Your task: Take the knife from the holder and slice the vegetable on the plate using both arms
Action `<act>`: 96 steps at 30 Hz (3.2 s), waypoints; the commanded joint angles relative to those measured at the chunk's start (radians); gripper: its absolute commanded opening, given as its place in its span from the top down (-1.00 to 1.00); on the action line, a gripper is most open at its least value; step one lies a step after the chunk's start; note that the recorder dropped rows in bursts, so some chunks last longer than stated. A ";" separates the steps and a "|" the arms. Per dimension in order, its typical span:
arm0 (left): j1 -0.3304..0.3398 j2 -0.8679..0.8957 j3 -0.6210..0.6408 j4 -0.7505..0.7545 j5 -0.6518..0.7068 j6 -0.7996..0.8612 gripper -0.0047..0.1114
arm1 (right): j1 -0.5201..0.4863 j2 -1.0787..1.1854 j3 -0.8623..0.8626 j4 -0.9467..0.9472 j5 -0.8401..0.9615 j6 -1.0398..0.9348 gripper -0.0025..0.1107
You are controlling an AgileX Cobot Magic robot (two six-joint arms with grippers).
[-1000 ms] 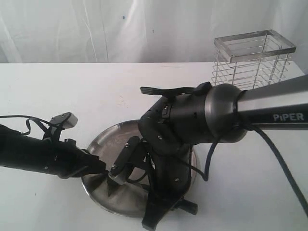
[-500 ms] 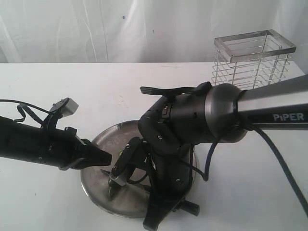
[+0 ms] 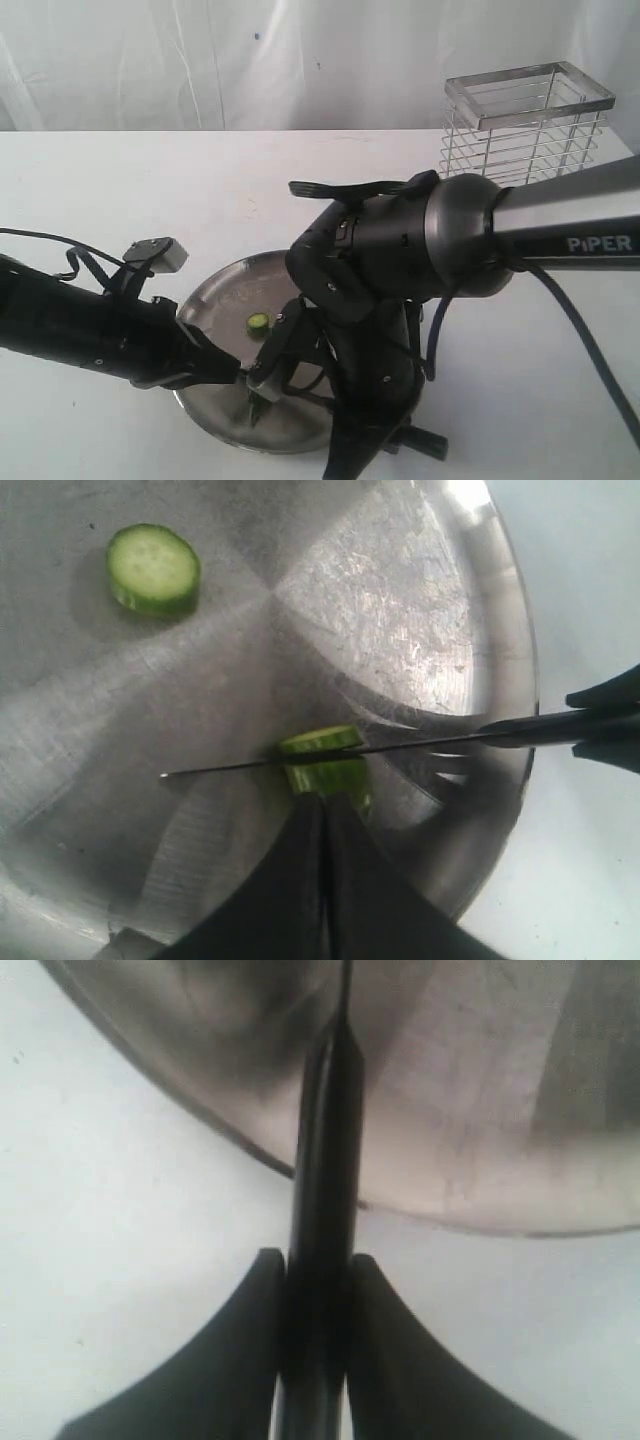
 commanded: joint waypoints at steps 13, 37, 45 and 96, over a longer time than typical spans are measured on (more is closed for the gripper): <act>-0.030 -0.008 0.004 -0.065 0.091 0.024 0.49 | 0.001 -0.011 -0.053 -0.056 0.063 -0.007 0.96; -0.126 0.049 0.000 -0.069 -0.058 0.017 0.49 | 0.001 0.024 -0.066 -0.058 0.097 -0.011 0.96; -0.126 0.049 0.000 -0.089 0.004 0.012 0.49 | 0.001 0.026 -0.066 -0.065 0.098 -0.011 0.96; -0.126 -0.049 0.002 -0.093 -0.092 -0.008 0.49 | 0.001 0.026 -0.066 -0.065 0.103 -0.011 0.96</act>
